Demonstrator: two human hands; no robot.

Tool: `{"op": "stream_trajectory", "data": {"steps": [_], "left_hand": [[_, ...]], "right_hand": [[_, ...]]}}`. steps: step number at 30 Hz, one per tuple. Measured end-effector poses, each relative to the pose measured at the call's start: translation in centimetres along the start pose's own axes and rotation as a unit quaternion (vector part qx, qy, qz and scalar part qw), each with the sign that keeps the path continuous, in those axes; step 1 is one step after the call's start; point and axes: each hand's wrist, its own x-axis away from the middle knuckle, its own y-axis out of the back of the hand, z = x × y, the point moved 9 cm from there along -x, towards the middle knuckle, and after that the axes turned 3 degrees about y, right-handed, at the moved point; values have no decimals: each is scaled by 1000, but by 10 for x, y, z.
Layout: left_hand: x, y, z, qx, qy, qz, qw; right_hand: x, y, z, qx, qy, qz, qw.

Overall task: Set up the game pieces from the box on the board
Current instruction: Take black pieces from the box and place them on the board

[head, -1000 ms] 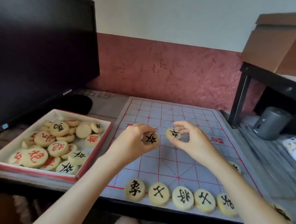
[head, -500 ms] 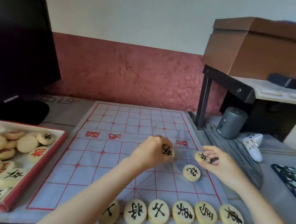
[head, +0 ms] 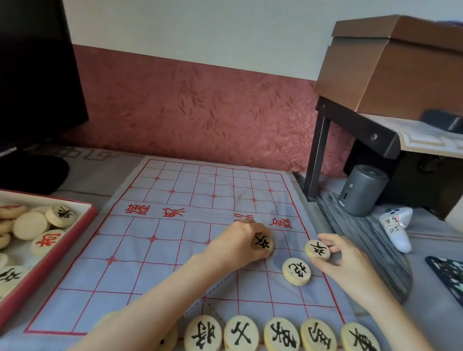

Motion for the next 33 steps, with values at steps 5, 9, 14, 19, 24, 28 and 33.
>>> {"op": "stream_trajectory", "data": {"steps": [5, 9, 14, 19, 24, 28, 33], "left_hand": [[-1, -2, 2, -16, -5, 3, 1000], [3, 5, 6, -8, -1, 0, 1000], [21, 51, 8, 9, 9, -52, 999], [62, 114, 33, 9, 48, -124, 991], [114, 169, 86, -40, 113, -184, 976], [158, 207, 130, -92, 179, -216, 955], [199, 233, 175, -139, 248, -230, 931]], "right_hand": [[3, 2, 3, 18, 0, -9, 1000], [7, 7, 23, 25, 9, -19, 999], [9, 3, 73, 9, 71, -13, 997], [5, -21, 133, -40, 120, 23, 992], [4, -69, 194, -64, 191, 83, 976], [6, -116, 242, -77, 229, 137, 961], [5, -180, 294, -90, 246, 203, 943]]}}
